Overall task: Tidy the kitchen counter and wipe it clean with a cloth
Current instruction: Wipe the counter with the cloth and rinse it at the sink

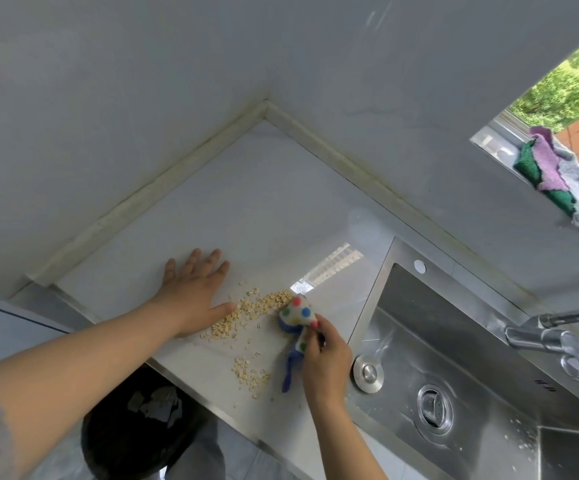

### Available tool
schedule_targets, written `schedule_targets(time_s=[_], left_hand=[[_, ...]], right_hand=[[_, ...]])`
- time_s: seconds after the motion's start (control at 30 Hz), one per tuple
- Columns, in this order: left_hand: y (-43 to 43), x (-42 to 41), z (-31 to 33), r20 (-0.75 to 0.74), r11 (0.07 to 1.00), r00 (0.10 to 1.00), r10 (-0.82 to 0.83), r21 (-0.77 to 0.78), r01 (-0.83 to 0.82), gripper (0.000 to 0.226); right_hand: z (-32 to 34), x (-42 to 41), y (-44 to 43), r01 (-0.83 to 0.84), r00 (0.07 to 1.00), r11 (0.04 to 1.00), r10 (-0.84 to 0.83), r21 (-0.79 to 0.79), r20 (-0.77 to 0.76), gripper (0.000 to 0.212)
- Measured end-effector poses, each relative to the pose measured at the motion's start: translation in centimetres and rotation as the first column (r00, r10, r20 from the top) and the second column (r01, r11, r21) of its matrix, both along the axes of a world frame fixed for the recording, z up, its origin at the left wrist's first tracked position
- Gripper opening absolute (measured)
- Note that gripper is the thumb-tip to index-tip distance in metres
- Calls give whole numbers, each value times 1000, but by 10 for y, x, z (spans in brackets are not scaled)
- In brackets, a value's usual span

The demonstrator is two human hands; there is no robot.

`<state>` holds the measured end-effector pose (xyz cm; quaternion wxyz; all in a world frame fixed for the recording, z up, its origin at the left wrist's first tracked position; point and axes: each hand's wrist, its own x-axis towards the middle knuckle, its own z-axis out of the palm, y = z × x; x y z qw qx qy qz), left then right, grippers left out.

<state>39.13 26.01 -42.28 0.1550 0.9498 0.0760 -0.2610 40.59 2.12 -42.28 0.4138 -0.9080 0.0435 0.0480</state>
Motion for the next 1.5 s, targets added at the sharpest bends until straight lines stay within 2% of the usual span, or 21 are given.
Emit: schedule_targets(time_s=[0.17, 0.3, 0.6, 0.73, 0.87, 0.93, 1.07, 1.3, 1.4, 1.5], left_hand=[[6, -9, -6, -58, 1000, 998, -3, 1, 3, 117], [9, -11, -10, -99, 1000, 995, -1, -2, 0, 136], [16, -12, -10, -84, 999, 996, -37, 13, 38, 137], [23, -25, -11, -34, 998, 997, -70, -4, 70, 138], [26, -47, -17, -25, 998, 997, -66, 9, 66, 141], [25, -56, -18, -20, 998, 998, -55, 15, 55, 138], [27, -67, -20, -16, 999, 999, -47, 13, 47, 140], [35, -70, -25, 11, 996, 997, -81, 28, 81, 145], [37, -71, -26, 19, 995, 996, -92, 38, 91, 146], [40, -73, -25, 36, 992, 993, -113, 50, 112, 145]], right_hand=[[10, 40, -28, 155, 981, 985, -144, -79, 130, 24], [5, 53, -43, 168, 986, 967, -163, -190, 43, 24], [-16, -23, 3, -25, 1000, 997, 23, -76, -20, 25], [3, -21, 0, 44, 998, 999, -43, -25, 47, 23], [5, -25, -25, 165, 978, 977, -146, -132, 146, 21], [-3, -36, -33, 210, 974, 962, -191, -177, 118, 21], [-19, -65, -24, 184, 983, 958, -177, -220, 54, 20], [-15, -76, 26, 114, 993, 992, -112, -45, 44, 20], [-6, -78, 29, 172, 983, 985, -173, 24, 63, 20], [3, -80, 22, 236, 966, 972, -234, -8, 108, 19]])
